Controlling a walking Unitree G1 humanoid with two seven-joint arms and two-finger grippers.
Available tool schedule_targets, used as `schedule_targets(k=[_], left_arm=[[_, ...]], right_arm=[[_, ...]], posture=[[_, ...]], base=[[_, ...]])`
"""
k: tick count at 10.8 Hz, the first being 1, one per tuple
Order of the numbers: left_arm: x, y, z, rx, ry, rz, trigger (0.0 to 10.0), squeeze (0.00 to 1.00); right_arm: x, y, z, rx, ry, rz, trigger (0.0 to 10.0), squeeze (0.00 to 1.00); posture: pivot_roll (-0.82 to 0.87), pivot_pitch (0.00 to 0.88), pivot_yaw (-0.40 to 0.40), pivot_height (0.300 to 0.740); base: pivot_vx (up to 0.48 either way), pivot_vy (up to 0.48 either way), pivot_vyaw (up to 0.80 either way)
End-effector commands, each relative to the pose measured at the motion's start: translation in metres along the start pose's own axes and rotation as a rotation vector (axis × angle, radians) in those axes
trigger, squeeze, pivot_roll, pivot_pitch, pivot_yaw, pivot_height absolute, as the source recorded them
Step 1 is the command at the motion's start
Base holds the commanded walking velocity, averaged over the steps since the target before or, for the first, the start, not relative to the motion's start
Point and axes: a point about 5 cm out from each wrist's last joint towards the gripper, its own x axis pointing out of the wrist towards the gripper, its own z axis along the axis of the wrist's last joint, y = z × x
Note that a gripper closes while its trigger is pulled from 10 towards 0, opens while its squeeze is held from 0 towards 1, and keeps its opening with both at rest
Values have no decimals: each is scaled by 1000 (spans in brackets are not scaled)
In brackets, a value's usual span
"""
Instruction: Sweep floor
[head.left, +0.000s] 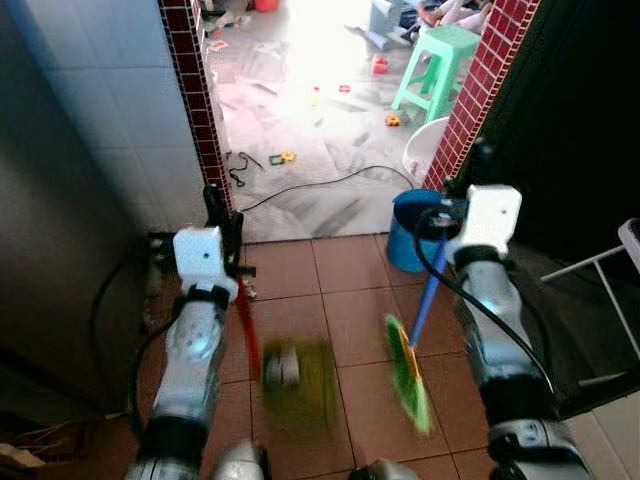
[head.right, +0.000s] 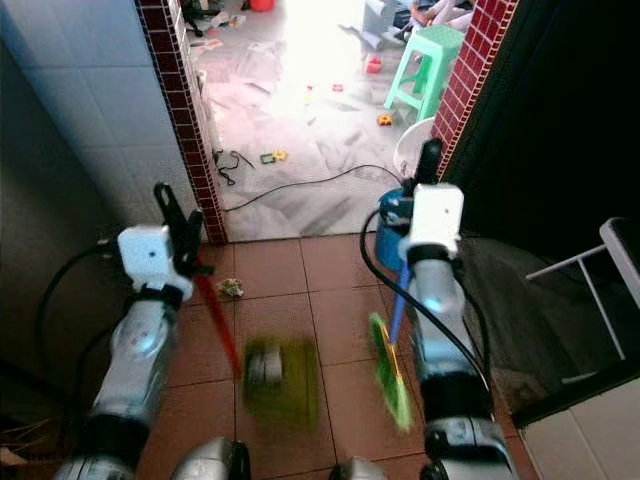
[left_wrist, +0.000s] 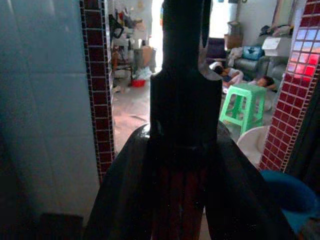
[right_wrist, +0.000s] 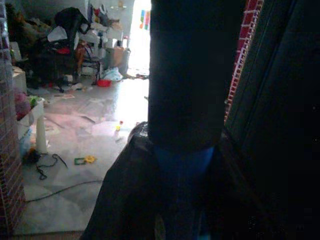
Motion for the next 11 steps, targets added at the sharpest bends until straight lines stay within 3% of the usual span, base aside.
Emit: schedule_targets(k=[1, 3, 6, 9, 11], left_arm=[[7, 0, 27, -5, -107, -12, 10000, 0], [1, 8, 39, -13, -98, -15, 10000, 0], [-20, 17, 28, 14, -16, -40, 10000, 0], [-30, 20, 28, 1, 16, -28, 10000, 0], [-30, 17, 27, 9, 22, -33, 10000, 0]], right_arm=[[2, -7, 13, -10, -61, -27, 10000, 0], [-13, -5, 12, 37, -52, -18, 10000, 0], [-40, -21, -6, 46, 33, -58, 10000, 0], [-48, -23, -4, 53, 53, -46, 10000, 0], [-44, -19, -1, 52, 46, -30, 10000, 0]], posture=[[-64, 0, -14, 740], [-61, 0, -13, 740], [-47, 0, -5, 740], [-47, 0, -4, 740], [-52, 0, 8, 740]], base=[[0, 0, 0], [0, 0, 0], [0, 0, 0], [0, 0, 0], [0, 0, 0]])
